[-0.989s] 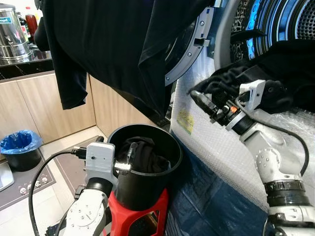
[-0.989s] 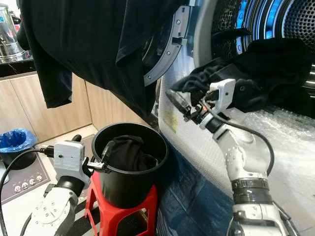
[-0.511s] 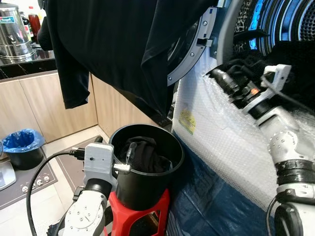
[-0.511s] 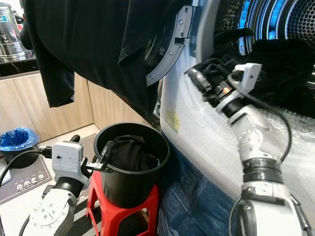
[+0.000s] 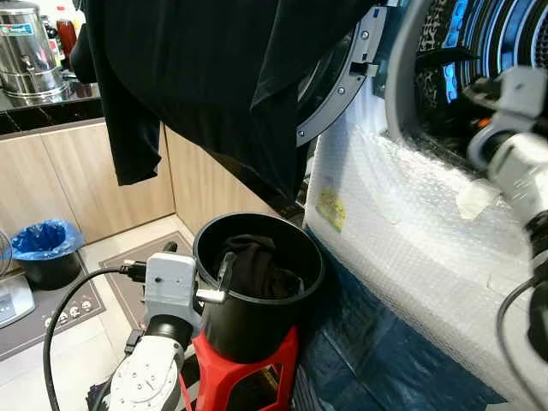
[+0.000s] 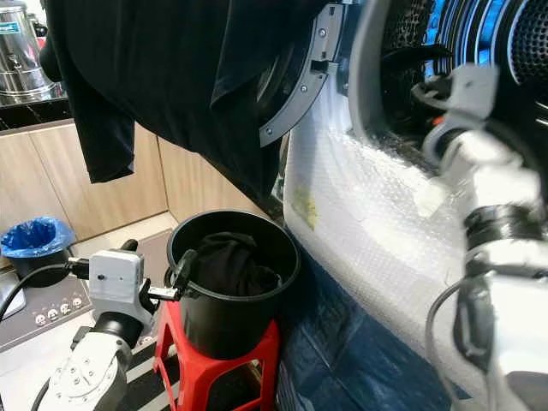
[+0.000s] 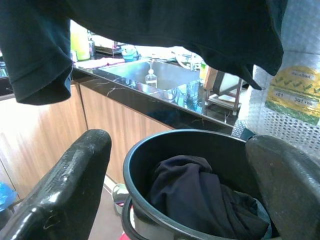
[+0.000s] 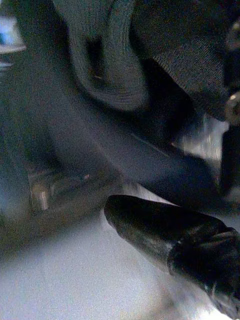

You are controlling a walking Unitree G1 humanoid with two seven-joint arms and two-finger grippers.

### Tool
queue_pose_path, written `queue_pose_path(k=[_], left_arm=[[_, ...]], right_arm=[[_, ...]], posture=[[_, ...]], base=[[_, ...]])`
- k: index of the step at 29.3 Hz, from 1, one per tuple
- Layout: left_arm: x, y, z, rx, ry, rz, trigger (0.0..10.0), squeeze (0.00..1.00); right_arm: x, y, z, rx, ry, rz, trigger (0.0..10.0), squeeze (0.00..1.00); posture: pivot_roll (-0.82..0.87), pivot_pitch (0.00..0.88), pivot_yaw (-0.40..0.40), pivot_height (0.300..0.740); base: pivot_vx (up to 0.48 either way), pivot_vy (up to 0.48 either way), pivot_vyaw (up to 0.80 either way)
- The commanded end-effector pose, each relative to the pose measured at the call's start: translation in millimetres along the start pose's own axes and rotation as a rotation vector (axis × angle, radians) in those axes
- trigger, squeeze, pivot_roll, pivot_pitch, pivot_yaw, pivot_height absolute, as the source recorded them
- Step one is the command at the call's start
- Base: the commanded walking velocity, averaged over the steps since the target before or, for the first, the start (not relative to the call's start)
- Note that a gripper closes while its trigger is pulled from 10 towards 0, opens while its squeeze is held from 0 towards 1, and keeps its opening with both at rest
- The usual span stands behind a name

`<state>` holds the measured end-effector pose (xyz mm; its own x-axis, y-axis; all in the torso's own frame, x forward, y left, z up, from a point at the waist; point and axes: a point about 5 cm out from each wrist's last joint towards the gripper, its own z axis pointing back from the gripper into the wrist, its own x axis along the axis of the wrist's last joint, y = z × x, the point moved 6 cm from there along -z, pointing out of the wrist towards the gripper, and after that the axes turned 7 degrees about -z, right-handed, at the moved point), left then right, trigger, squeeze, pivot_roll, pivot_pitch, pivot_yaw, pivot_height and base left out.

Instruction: Clothes washing

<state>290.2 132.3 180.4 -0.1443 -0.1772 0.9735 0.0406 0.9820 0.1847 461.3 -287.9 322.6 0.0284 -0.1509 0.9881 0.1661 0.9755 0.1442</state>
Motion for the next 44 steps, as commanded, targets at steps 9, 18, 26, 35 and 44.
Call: queue_pose_path(k=[9,18,26,35,44], left_arm=[[5,-4.6,4.1,0.006,-0.006,0.021,10.0,0.00],[4,-6.7,2.3,0.002,-0.008,0.022,10.0,0.00],[5,-7.6,-0.6,-0.014,-0.014,0.021,10.0,0.00],[7,-8.3,-4.0,-0.034,-0.025,0.013,10.0,0.00],[6,-8.7,-3.8,-0.041,-0.021,0.014,10.0,0.00]], right_arm=[[66,-79.7,30.8,-0.469,-0.118,0.049,10.0,0.00],[95,-67.7,36.1,-0.465,-0.204,0.047,10.0,0.00],[91,-20.4,22.5,-0.129,-0.257,0.014,10.0,0.00],[49,16.6,26.1,0.229,-0.066,0.067,10.0,0.00],[6,1.8,30.1,0.165,0.152,0.250,10.0,0.00]], posture=[[0.10,0.000,-0.151,0.740],[0.10,0.000,-0.149,0.740],[0.08,0.000,-0.130,0.740],[0.07,0.000,-0.110,0.740],[0.06,0.000,-0.110,0.740]], base=[[0.000,0.000,0.00],[0.000,0.000,0.00],[0.000,0.000,0.00],[0.000,0.000,0.00],[0.000,0.000,0.00]])
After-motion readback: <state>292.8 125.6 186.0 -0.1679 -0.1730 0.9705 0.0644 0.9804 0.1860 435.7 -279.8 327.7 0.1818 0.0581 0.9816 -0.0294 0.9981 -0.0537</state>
